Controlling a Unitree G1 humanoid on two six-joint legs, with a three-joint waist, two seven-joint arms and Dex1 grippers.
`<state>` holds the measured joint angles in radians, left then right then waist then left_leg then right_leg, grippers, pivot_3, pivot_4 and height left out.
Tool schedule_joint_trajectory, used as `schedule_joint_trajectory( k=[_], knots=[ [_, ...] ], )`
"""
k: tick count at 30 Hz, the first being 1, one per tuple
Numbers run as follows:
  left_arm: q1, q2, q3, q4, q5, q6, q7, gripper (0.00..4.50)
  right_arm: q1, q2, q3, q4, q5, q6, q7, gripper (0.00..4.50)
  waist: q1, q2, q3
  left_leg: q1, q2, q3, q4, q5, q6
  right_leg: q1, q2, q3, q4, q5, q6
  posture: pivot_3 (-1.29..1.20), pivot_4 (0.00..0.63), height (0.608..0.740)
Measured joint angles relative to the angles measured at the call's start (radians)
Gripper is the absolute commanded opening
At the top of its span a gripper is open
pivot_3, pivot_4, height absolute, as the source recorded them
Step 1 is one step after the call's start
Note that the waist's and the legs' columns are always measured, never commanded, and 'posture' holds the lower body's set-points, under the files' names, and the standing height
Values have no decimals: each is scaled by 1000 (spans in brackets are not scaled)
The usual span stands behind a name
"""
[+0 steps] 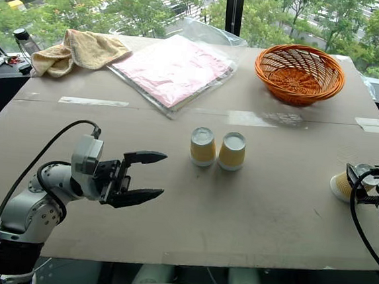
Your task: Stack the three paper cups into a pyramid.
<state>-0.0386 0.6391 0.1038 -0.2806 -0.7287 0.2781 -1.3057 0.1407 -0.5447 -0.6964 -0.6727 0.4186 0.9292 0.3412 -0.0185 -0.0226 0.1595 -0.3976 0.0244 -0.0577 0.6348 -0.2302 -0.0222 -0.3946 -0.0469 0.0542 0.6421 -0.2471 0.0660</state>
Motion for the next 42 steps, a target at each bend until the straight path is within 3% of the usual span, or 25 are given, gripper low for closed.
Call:
schedule_joint_trajectory(
  k=[15, 20, 26, 29, 36, 42],
  knots=[
    [23, 17, 5, -91, -39, 62, 28, 4500, -10, 16, 12, 159, 6, -37, -39, 4410, 2, 0, 0, 0, 0, 0, 0, 0, 0, 0, 0, 0, 0, 0, 0, 0, 150, 740],
    [21, 17, 5, -95, -40, 66, 38, 4500, -28, 16, 34, 214, 1, -83, -33, 2242, 2, 0, 0, 0, 0, 0, 0, 0, 0, 0, 0, 0, 0, 0, 0, 0, 150, 740],
    [21, 16, 9, -90, -40, 62, 50, 4500, -8, 15, 52, 212, 9, -128, -1, 2199, 3, 1, 0, 0, 0, 0, 0, 0, 0, 0, 0, 0, 0, 0, 0, 0, 150, 740],
    [22, -30, 49, -58, -26, 35, 115, 4500, -21, 1, 52, 164, 63, -132, 40, 2199, -1, 2, 1, 1, 0, 1, 0, 0, 0, 0, 0, 1, 0, 0, 0, 0, 150, 740],
    [56, -87, 126, 9, 24, -31, 238, 4500, -325, -89, 160, 51, 274, -65, 90, 2199, -19, 1, 1, 0, 0, -1, 0, 0, 0, 1, 0, -1, 0, 1, 1, 0, 150, 740],
    [144, -64, 208, -5, -39, 23, 261, 4500, -653, -149, 457, 76, 399, 63, 165, 2199, -14, 1, 2, -2, 0, -3, -1, 0, 0, -1, 0, -3, -1, 2, 3, 0, 150, 740]
  ],
)
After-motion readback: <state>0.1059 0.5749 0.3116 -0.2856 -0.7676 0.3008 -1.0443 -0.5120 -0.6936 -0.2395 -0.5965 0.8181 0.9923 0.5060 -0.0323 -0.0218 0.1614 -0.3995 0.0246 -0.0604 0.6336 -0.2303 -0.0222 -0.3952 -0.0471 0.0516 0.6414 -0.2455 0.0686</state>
